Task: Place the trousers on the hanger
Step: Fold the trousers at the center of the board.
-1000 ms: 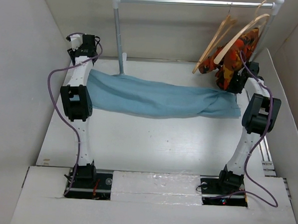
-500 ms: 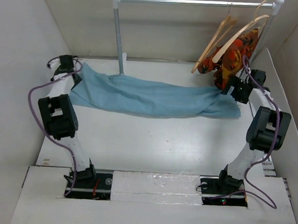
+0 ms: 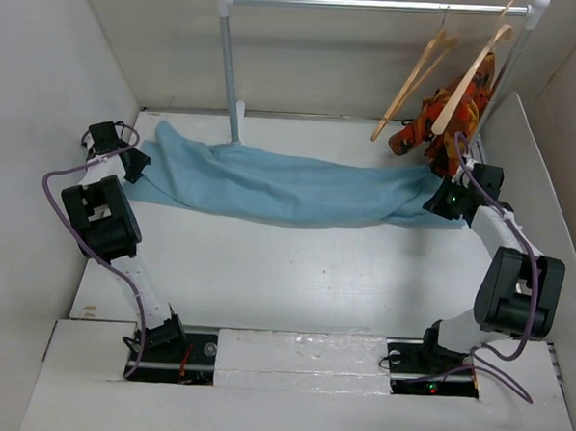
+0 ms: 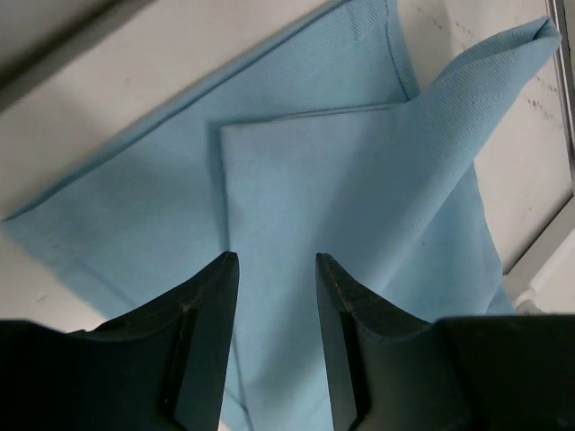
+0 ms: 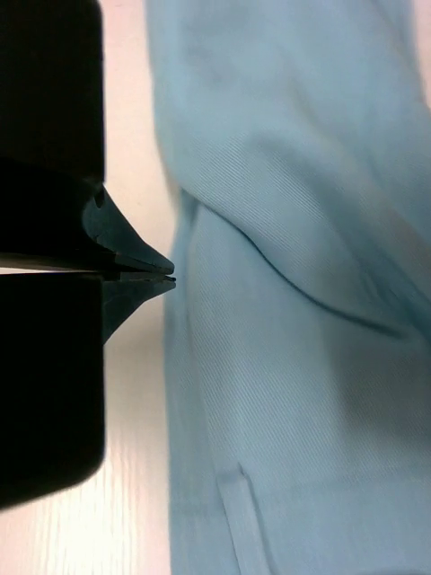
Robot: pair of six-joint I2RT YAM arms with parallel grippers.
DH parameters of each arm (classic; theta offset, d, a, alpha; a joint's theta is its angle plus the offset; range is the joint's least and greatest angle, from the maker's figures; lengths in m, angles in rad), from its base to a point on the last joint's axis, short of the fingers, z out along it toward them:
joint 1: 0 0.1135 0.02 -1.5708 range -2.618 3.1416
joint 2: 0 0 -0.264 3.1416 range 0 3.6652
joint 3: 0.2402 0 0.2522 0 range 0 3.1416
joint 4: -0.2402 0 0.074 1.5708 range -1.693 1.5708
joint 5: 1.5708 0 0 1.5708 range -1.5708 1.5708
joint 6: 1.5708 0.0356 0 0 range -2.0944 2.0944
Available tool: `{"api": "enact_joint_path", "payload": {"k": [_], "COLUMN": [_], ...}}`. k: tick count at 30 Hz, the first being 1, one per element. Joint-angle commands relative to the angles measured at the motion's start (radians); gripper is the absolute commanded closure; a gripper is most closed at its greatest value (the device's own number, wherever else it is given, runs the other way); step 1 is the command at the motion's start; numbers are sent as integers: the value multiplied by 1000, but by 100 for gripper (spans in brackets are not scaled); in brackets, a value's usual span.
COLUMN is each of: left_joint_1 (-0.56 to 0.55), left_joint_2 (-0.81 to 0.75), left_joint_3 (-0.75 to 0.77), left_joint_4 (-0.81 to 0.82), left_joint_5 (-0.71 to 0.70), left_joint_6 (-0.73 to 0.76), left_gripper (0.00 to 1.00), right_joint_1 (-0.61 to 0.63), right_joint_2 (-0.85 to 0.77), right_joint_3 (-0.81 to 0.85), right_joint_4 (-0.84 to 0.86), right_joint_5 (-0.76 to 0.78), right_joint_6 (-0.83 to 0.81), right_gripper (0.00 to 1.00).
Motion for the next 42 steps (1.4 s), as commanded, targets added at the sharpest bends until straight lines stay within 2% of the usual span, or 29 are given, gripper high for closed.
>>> {"api": "enact_joint_path", "payload": {"k": [1, 5, 10, 12, 15, 22, 32, 39, 42], "left_joint_1": [6, 6, 6, 6, 6, 6, 6, 6, 6], "left_joint_2": [52, 139, 198, 202, 176, 133, 119, 153, 158], "left_joint_3": [73, 161, 234, 244, 190, 147, 138, 138, 142], "left_joint_4": [48, -9, -37, -63, -55, -66, -37, 5, 19], "left_joint_5": [87, 38, 12, -23, -71, -186, -168, -111, -77], "left_joint_6": [-19, -19, -28, -45, -74, -93, -73, -93, -93], "left_gripper": [65, 68, 68, 74, 74, 65, 62, 71, 86], "right_joint_1": [55, 95, 133, 133, 143, 152, 196, 215, 224], "right_joint_2": [-74, -123, -151, -157, -155, -143, -106, -103, -106], "right_joint_3": [-62, -108, -122, -130, -122, -107, -90, -72, -76], "right_joint_4": [57, 32, -32, -34, -41, -51, -48, -63, -72], "right_joint_5": [-60, -80, -77, -80, -83, -82, -79, -73, -71], "right_joint_6": [-47, -107, -149, -149, -149, -185, -193, -204, -211], "right_gripper": [100, 98, 85, 80, 80, 79, 79, 82, 84]}}
